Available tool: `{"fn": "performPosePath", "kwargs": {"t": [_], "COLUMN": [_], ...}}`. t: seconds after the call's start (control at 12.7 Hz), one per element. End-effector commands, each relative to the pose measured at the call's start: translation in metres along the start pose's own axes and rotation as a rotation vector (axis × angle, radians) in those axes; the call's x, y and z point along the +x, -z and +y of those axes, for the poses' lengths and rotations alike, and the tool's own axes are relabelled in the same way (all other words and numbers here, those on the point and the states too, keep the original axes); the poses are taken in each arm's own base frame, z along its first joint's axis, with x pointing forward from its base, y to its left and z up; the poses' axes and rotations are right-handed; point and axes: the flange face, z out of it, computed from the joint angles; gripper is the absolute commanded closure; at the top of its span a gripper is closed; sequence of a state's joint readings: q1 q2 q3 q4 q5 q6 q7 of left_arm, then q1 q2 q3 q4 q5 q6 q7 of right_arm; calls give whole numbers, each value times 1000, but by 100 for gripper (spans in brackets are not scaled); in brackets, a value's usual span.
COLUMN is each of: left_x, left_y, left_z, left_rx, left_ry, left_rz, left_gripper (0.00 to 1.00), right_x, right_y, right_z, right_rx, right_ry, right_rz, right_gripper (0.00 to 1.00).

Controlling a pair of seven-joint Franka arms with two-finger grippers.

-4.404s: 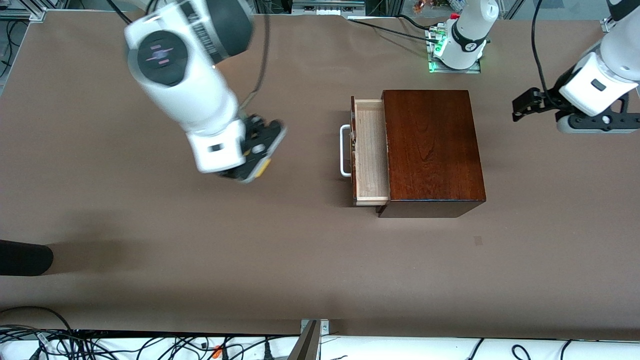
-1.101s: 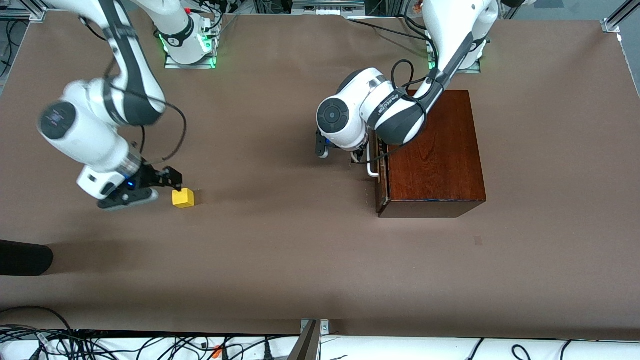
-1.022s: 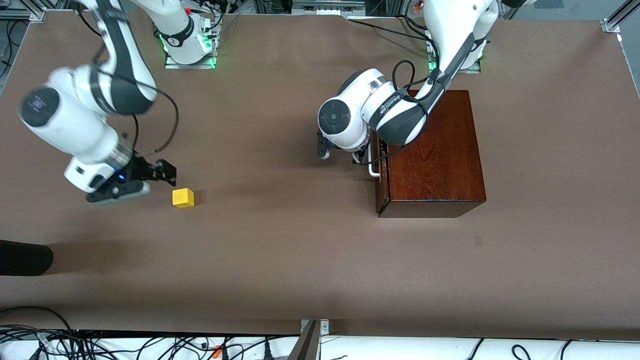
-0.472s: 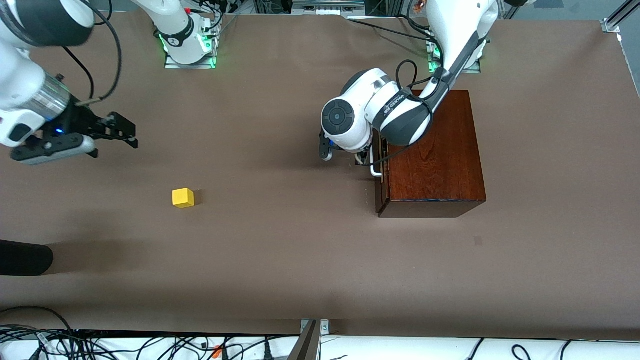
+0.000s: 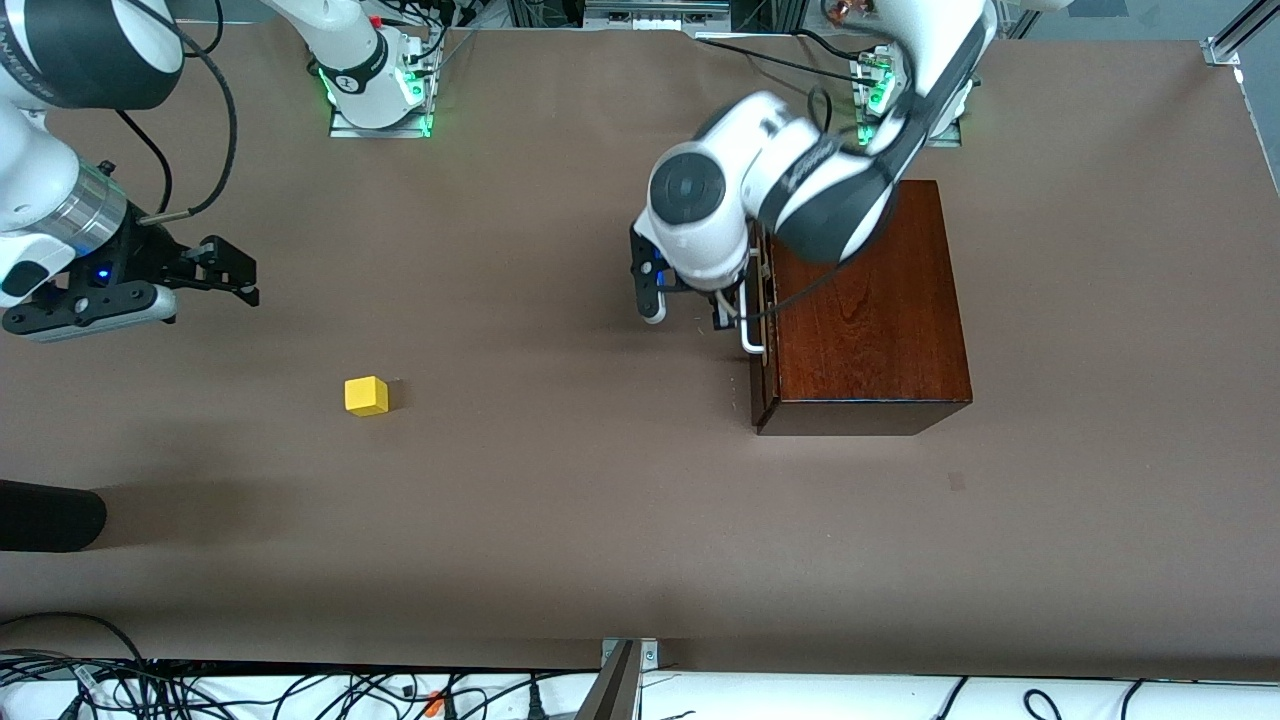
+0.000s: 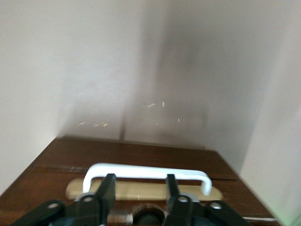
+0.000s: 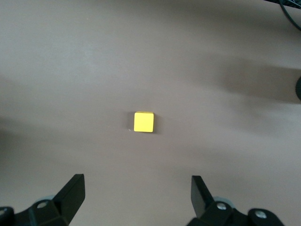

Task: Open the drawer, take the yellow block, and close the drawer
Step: 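Push the drawer shut with the left gripper while the right gripper retracts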

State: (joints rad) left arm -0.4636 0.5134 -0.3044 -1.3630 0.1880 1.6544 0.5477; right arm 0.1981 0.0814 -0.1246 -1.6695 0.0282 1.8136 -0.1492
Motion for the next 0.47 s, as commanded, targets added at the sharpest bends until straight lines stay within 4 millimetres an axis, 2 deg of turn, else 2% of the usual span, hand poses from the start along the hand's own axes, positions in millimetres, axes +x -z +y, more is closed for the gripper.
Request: {"fn": "performPosePath", "kwargs": {"t": [0.0, 0.08, 0.16, 0.24, 0.31, 0.39], "left_x": [-54, -77, -101, -130, -166, -202], "left_y": [55, 64, 85, 97, 110, 114], "left_z": [-18, -39, -55, -76, -100, -124], "left_rx": [18, 25, 47, 51, 58, 54], "left_ry": [159, 204, 252, 312, 383, 462], "left_rz": [24, 31, 64, 90, 117, 129], "left_gripper": [0, 0, 0, 0, 0, 0], "right_x": [4, 3, 2, 2, 2, 2], "right_y": [19, 18, 17, 18, 19, 19], "right_z": [6, 1, 0, 0, -5, -6], "right_rx": [-11, -8, 5, 8, 8, 9], "right_ry": [13, 12, 10, 11, 15, 18], "right_rz": [19, 11, -8, -6, -5, -5], "right_gripper": [0, 0, 0, 0, 0, 0]}}
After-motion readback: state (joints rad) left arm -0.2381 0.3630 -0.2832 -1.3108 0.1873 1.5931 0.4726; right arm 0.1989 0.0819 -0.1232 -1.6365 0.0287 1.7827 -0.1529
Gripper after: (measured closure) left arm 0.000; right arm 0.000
